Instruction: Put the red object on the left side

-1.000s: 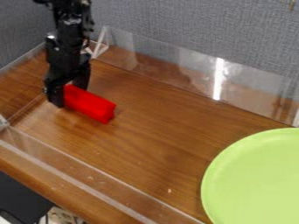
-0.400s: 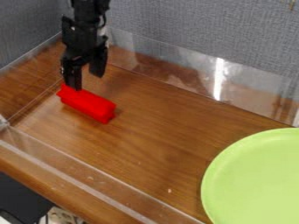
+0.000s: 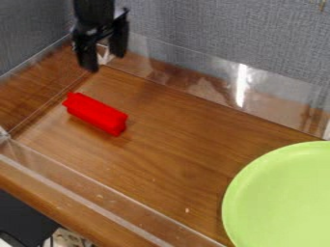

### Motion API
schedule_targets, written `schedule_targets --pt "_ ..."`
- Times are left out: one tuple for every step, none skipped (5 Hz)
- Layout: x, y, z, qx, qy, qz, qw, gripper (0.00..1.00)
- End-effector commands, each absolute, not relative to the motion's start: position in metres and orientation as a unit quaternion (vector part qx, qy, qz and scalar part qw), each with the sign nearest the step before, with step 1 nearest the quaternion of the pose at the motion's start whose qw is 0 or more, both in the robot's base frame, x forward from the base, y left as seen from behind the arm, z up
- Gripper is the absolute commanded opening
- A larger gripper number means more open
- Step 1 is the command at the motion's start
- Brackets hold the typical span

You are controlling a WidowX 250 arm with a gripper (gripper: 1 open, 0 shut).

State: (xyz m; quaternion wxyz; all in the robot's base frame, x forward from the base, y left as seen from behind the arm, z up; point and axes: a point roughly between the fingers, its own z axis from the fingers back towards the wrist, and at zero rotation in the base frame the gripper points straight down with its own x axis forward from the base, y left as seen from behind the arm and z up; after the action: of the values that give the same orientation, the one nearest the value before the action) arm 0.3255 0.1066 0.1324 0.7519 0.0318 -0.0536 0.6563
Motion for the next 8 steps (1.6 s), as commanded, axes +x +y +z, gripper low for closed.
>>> schedule_targets --pt "0.323 0.098 0.160 0.021 -0.090 0.665 0.741 1.00" --pt "0.323 0.095 0.150 0.028 -0.095 0.668 0.738 0.00" --pt "0.325 0.092 0.140 0.035 -0.098 0.677 0.728 1.00" --pt "0.328 0.093 0.128 0.046 -0.098 0.697 0.709 1.00" --pt "0.335 0.090 0.117 0.053 -0.097 0.711 0.695 1.00" --pt "0.342 0.088 0.114 0.059 -0.091 0.727 0.678 1.00" --pt "0.358 0.095 0.117 0.063 -0.084 0.762 0.639 1.00" --pt "0.380 0.098 0.117 0.066 -0.079 0.784 0.612 1.00"
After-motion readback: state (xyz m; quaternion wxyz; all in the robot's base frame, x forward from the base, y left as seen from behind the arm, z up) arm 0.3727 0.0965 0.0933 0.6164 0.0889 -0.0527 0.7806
